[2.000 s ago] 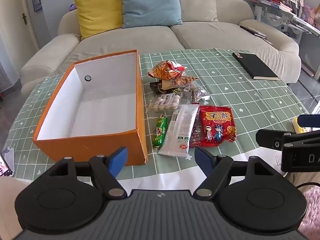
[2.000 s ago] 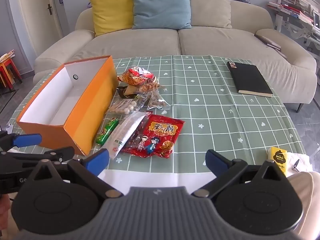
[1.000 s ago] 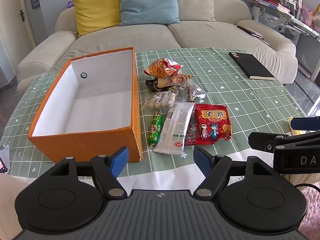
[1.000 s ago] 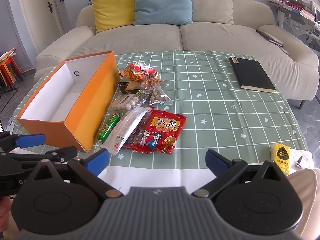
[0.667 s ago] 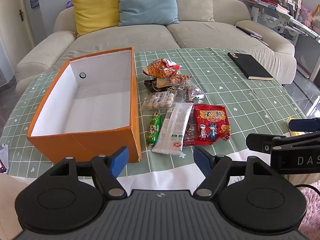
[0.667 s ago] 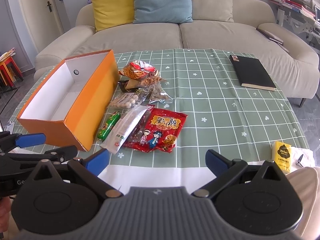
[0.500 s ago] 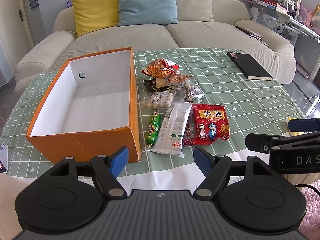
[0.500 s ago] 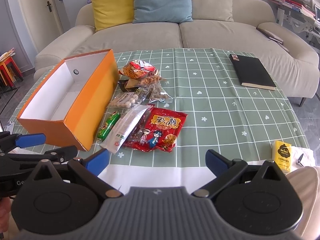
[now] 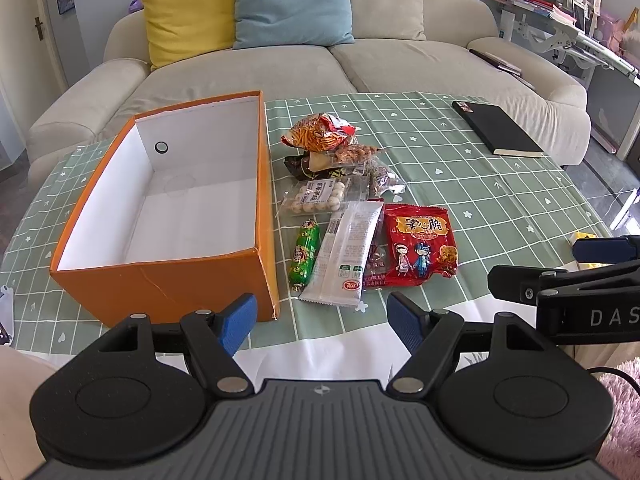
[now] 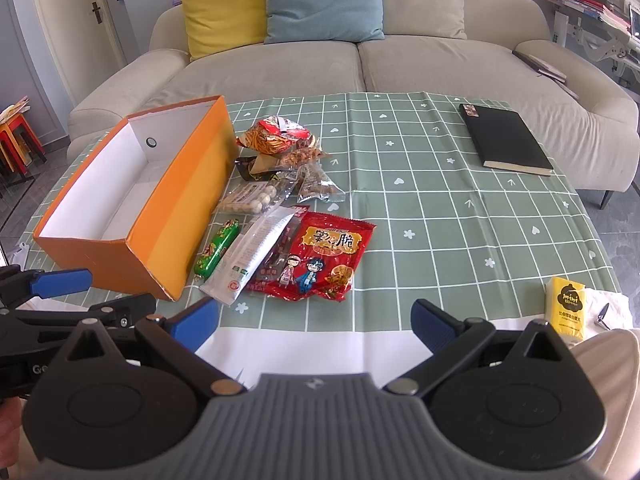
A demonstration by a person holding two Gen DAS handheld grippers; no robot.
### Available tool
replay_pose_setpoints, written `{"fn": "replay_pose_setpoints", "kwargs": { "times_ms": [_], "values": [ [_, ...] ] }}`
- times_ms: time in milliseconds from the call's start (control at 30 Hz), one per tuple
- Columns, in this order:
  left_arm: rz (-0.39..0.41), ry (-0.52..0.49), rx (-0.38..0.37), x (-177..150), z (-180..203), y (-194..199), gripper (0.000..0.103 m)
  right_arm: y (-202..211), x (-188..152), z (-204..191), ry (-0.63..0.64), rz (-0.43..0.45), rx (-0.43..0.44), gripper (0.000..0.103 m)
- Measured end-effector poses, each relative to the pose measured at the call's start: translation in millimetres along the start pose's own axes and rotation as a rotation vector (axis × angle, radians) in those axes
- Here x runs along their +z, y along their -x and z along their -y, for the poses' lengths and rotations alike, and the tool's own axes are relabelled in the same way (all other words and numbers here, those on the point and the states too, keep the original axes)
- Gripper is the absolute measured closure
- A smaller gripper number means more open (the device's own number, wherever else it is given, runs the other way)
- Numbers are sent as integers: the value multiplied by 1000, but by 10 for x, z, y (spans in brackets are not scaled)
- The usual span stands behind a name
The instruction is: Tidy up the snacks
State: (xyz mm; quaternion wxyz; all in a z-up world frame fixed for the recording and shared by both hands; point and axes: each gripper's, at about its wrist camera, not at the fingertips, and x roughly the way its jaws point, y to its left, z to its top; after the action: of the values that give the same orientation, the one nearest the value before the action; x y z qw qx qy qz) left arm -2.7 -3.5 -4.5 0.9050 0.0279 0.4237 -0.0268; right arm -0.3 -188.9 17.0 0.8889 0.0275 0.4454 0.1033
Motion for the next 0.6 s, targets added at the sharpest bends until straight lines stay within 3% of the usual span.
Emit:
{"fn": "replay_pose_setpoints", "kwargs": {
  "times_ms": [600],
  "values": [
    [-6,0,-1,-17,15,-8,16,-15,3,-5,-2,-3,-1,4]
  ]
}}
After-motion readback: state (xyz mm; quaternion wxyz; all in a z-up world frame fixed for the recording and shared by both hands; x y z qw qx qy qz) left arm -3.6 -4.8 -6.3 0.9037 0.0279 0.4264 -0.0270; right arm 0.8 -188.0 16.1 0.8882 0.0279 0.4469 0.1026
